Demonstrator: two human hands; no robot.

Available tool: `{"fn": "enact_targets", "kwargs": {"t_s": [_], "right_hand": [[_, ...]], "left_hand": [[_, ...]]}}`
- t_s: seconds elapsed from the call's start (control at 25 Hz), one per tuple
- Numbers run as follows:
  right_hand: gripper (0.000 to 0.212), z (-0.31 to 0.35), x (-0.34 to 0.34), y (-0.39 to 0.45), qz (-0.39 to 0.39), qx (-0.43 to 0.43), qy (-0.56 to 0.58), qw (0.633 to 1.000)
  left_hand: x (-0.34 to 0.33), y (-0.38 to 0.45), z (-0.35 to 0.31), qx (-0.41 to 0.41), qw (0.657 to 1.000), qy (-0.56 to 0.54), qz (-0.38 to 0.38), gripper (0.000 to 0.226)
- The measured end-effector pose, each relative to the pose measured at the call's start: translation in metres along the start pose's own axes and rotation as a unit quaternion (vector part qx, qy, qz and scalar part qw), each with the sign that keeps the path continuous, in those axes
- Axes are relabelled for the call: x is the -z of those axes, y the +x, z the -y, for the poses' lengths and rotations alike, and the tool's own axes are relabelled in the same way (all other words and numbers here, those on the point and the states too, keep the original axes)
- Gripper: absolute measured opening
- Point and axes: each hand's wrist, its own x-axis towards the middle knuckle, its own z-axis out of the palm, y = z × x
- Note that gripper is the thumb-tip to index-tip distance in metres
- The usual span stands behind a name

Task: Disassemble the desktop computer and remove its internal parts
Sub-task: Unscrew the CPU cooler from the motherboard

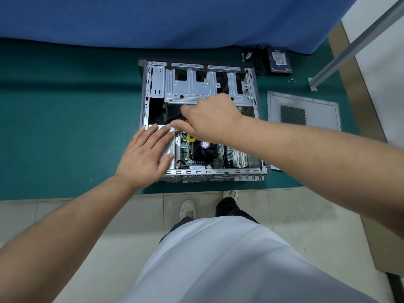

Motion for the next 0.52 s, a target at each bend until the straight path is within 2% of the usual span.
{"fn": "enact_targets", "kwargs": {"t_s": [0.04, 0.12, 0.2, 0.24, 0.28, 0.4, 0.44, 0.52], "right_hand": [[0.054, 0.002, -0.002, 0.002, -0.008, 0.01, -0.001, 1.0], [0.04, -0.002, -0.004, 0.004, 0.007, 0.102, 0.029, 0.994], [0.037, -0.013, 0.001, 0.002, 0.053, 0.208, 0.055, 0.975], [0.04, -0.018, 0.004, 0.001, 0.068, 0.221, 0.057, 0.971], [0.044, -0.02, 0.005, -0.001, 0.071, 0.202, 0.048, 0.976], [0.064, -0.009, 0.001, -0.005, 0.019, 0.05, -0.016, 0.998], [0.063, -0.005, 0.001, -0.004, 0.01, 0.024, -0.034, 0.999], [0.047, -0.004, -0.002, -0.002, 0.005, 0.068, -0.042, 0.997]], "left_hand": [[0.0, 0.0, 0.0, 0.0, 1.0, 0.0, -0.002, 0.059], [0.0, 0.0, 0.0, 0.002, 1.0, -0.001, -0.003, 0.059], [0.0, 0.0, -0.001, 0.003, 1.0, -0.001, -0.002, 0.059], [0.001, 0.0, -0.001, 0.004, 1.0, -0.001, -0.001, 0.059], [0.001, 0.0, -0.001, 0.005, 1.0, -0.001, 0.002, 0.059], [0.003, -0.001, -0.002, 0.005, 1.0, -0.001, 0.009, 0.059], [0.003, 0.0, -0.003, 0.006, 1.0, 0.0, 0.01, 0.059], [0.004, 0.001, -0.002, 0.007, 1.0, -0.002, 0.009, 0.059]]}}
